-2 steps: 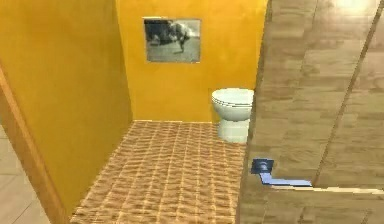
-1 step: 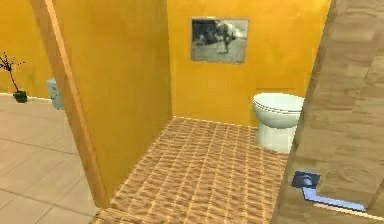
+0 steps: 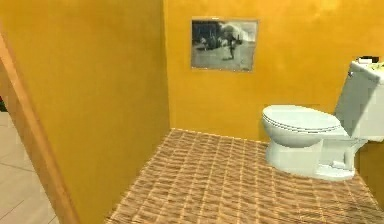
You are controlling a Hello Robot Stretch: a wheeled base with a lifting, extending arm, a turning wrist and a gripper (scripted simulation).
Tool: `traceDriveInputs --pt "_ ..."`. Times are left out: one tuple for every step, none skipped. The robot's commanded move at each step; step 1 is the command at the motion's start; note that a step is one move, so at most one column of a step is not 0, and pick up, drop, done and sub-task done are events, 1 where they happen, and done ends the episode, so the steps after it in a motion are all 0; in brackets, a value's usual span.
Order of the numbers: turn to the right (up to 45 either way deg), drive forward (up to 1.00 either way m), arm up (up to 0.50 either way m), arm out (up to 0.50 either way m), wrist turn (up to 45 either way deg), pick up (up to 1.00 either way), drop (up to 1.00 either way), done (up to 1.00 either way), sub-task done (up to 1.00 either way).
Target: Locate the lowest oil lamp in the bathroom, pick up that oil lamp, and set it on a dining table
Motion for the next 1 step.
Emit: traceDriveInputs --pt "6.0 0.0 0.0 0.0 0.0 0.0 0.0 0.0 0.0"
